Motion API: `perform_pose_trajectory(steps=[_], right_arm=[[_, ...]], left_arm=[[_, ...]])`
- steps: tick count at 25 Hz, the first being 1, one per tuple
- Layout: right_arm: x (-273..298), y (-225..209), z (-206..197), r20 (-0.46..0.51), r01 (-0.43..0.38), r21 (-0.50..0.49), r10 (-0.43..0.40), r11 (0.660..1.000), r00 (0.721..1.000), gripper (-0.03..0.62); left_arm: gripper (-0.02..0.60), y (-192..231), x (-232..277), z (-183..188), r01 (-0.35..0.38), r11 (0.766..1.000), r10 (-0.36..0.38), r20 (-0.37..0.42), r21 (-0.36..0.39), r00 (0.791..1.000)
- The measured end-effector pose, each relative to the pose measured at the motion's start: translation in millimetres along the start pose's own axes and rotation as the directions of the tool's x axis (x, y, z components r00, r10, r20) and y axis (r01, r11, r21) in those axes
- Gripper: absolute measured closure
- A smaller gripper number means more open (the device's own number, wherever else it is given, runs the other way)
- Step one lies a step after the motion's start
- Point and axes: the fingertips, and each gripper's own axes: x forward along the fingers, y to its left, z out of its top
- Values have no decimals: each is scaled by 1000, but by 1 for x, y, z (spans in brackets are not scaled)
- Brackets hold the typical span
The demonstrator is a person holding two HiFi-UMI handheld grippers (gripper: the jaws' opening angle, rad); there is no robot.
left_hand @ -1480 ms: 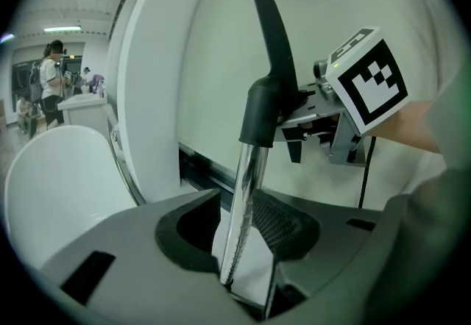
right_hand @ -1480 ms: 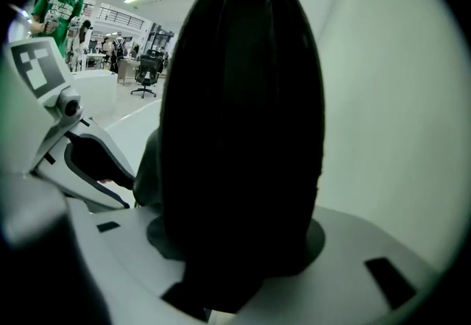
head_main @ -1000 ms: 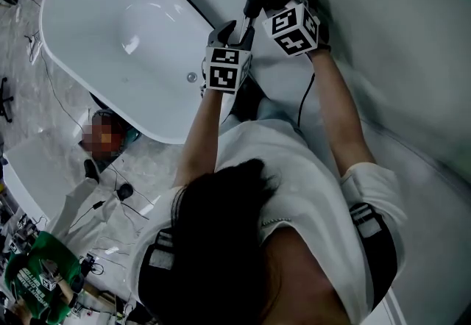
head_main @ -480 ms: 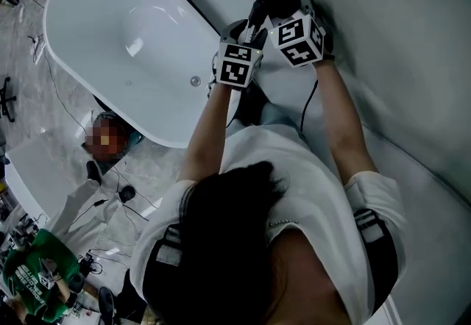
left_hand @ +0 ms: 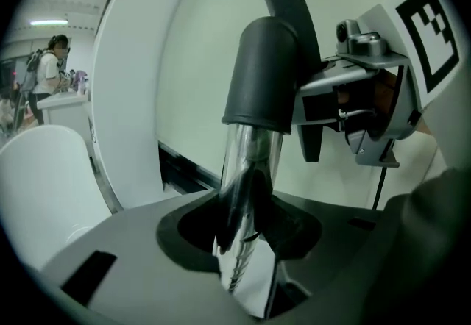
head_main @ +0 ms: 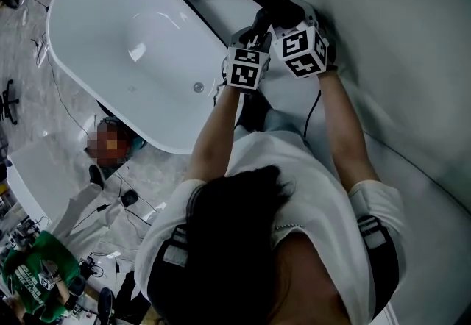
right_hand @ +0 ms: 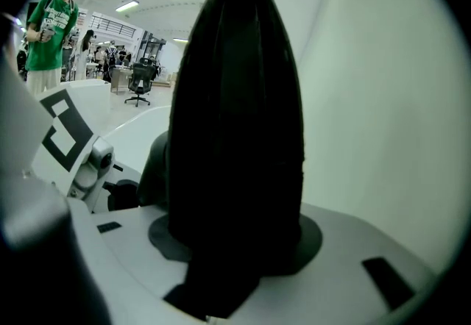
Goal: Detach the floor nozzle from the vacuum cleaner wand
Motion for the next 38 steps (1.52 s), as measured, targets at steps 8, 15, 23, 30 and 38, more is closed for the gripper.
perform_pose_trajectory(steps=[8,15,23,30,38], right_arm=[[-5,-5,4,41,48,-18,-47,999,998,401],[-11,-8,5,47,97,-1,-97,995,994,401],[-17,-6,0,35,130,34,-131,991,991,399],[-22,-8,-2,0,132,28,-132,991,991,399],[-23,-7,4,-21,126,25,-125,992,992,399]], left_arm=[[448,0,0,3,-29,999,28,41,36,999],[448,-1,0,4,-13,999,12,48,29,999],[448,-4,-1,0,10,1000,-11,41,30,999],[448,-10,-2,2,21,999,-23,38,47,999],[448,-8,-5,6,42,997,-46,51,67,998]])
